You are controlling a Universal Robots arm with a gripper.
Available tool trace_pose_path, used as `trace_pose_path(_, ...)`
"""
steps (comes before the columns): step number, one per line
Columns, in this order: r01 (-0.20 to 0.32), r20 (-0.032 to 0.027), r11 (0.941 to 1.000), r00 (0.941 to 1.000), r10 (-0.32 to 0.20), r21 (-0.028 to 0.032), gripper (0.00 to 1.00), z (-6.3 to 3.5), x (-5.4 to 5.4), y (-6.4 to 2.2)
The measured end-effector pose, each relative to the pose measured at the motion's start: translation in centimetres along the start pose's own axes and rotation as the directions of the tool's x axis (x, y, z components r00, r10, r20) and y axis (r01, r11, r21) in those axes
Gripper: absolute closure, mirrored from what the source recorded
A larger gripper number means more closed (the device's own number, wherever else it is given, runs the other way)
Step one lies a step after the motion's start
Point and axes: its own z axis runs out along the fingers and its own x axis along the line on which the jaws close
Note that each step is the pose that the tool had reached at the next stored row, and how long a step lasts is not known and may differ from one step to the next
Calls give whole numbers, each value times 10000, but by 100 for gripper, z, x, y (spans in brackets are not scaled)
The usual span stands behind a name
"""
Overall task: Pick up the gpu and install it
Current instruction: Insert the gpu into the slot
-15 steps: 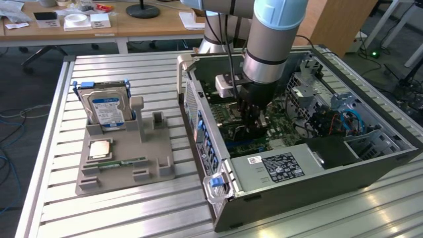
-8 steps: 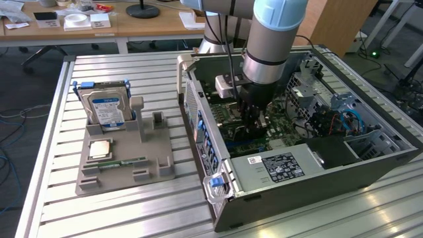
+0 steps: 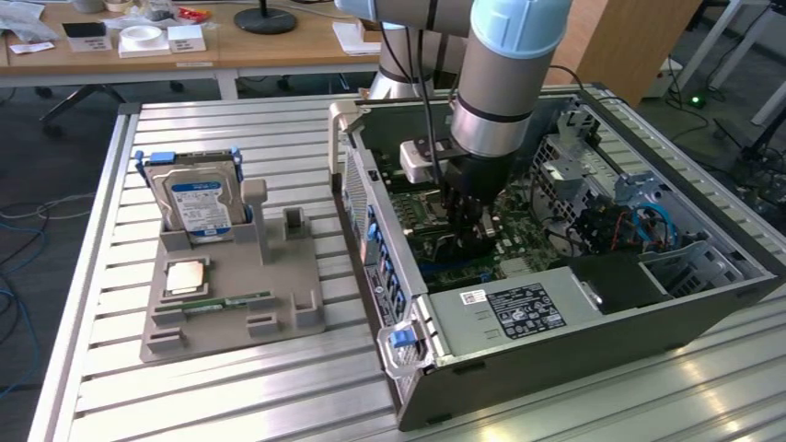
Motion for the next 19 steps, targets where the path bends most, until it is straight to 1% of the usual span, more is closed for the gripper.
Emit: trace_pose_path(19, 1, 0, 10000, 10000, -1, 0, 74, 18, 0, 3)
